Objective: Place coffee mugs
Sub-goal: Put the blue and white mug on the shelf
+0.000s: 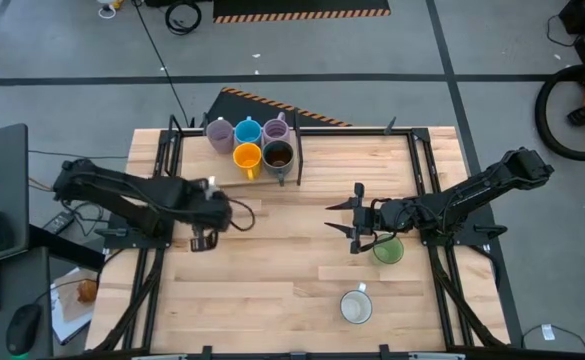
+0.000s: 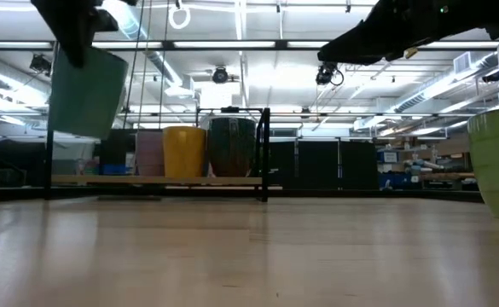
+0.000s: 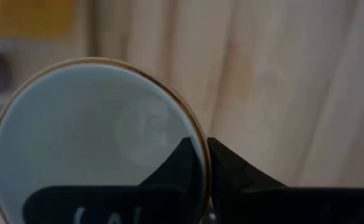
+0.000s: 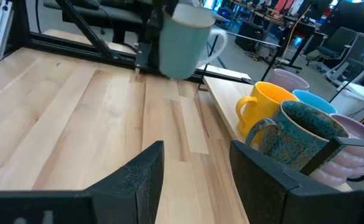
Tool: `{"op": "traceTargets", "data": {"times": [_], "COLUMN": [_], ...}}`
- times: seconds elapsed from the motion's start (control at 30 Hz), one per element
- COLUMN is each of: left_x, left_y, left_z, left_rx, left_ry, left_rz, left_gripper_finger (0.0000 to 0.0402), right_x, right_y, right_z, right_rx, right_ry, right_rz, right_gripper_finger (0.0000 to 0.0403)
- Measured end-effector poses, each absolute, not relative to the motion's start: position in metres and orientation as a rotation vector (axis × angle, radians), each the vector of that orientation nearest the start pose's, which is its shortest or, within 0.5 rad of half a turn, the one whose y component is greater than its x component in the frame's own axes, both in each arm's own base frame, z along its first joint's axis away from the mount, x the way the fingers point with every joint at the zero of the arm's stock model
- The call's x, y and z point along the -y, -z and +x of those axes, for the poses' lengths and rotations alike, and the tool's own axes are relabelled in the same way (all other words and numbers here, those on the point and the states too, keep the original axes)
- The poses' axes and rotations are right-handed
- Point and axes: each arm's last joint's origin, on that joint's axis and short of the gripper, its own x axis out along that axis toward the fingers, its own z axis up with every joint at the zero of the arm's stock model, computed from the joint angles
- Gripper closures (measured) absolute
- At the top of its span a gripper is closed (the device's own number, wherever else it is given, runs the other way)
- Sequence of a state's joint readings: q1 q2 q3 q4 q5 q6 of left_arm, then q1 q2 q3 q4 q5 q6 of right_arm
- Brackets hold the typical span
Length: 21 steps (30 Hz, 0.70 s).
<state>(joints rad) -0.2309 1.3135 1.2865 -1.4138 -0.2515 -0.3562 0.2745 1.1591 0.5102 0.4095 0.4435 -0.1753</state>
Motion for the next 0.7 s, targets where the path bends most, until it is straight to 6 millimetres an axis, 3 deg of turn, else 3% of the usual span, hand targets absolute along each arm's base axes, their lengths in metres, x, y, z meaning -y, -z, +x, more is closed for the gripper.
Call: {"op": "traceTargets", "data": {"times": [0.3,0.7], "left_x": [-0.012,-0.080], "left_y": [-0.329,-0.329], "left_z": [0.198,0.188], "left_rx": [-1.328,-1.347], "left_ry": [-0.447,-0.475], "left_rz": [-0.052,-0.080], "left_gripper_finger": [0.0369,0.0369], "right_x": [-0.052,-0.052], "right_y": [-0.224,-0.223], "right_z": [0.232,0.232], "right_rx": [-0.223,-0.236], "right_ry": [0.149,0.147], "right_rz": [-0.256,-0.261], "right_gripper_finger": [0.0215,0.0215]}}
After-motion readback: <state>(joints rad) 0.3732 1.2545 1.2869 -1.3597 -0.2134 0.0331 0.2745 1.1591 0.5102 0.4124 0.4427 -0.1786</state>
